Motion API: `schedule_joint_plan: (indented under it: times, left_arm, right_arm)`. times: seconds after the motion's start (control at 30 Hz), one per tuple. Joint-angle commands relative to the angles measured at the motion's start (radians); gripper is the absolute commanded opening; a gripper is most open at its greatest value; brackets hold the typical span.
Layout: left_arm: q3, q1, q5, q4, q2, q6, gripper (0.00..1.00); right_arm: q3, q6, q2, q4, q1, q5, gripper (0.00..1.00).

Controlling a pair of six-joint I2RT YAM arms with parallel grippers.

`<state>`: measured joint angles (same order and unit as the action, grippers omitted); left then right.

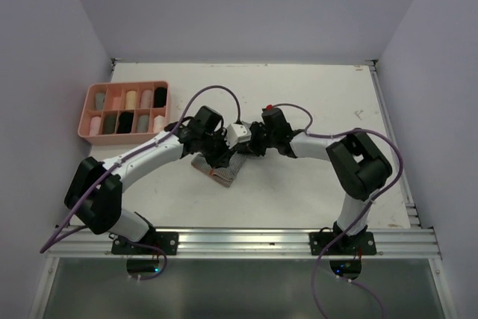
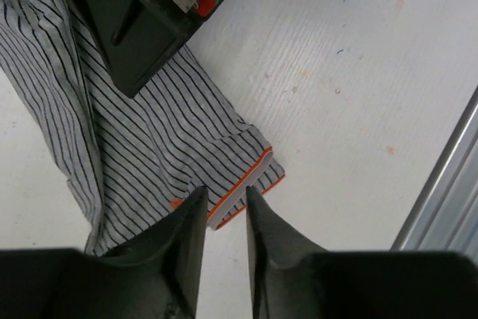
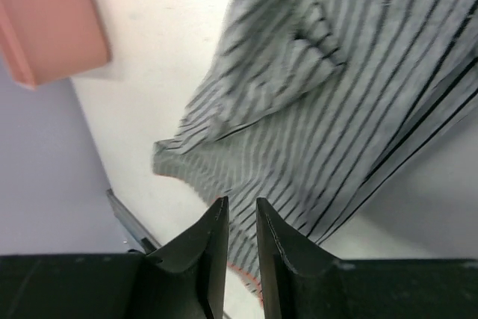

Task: Roll the underwear
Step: Fold the underwear

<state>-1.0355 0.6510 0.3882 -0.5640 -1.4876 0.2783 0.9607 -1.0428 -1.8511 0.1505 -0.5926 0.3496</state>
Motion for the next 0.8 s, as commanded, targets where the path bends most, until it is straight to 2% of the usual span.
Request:
schedule_joint_plan:
  times: [0.0,0.03,0.17,0.27,0.47,0.77]
  left_arm:
    - [-0.003,0.019,-0.054,-0.031,0.021,0.151,0.34]
    - [-0.006,0.044,-0.063,-0.036,0.015,0.160,0.41]
    - [0.028,0.117,-0.116,-0.004,0.012,0.179,0.46]
    - [0.043,0.167,-0.158,0.033,0.000,0.177,0.49]
    - [0.048,0.197,-0.210,0.070,-0.046,0.209,0.47]
    - [0.038,0.207,-0.209,0.059,-0.105,0.306,0.49]
  right_arm:
    - [-0.031,-0.039,0.153,0.021,0.002,-0.032,0.26]
    - [-0.045,-0.043,0.173,0.014,0.005,-0.052,0.27]
    - [-0.117,-0.052,0.245,-0.002,0.052,-0.138,0.26]
    - [-0.129,-0.043,0.221,0.011,0.089,-0.139,0.22]
    - [-0.076,-0.008,0.118,-0.011,0.132,-0.163,0.15]
    - [-0.011,-0.005,0.012,0.003,0.152,-0.170,0.14]
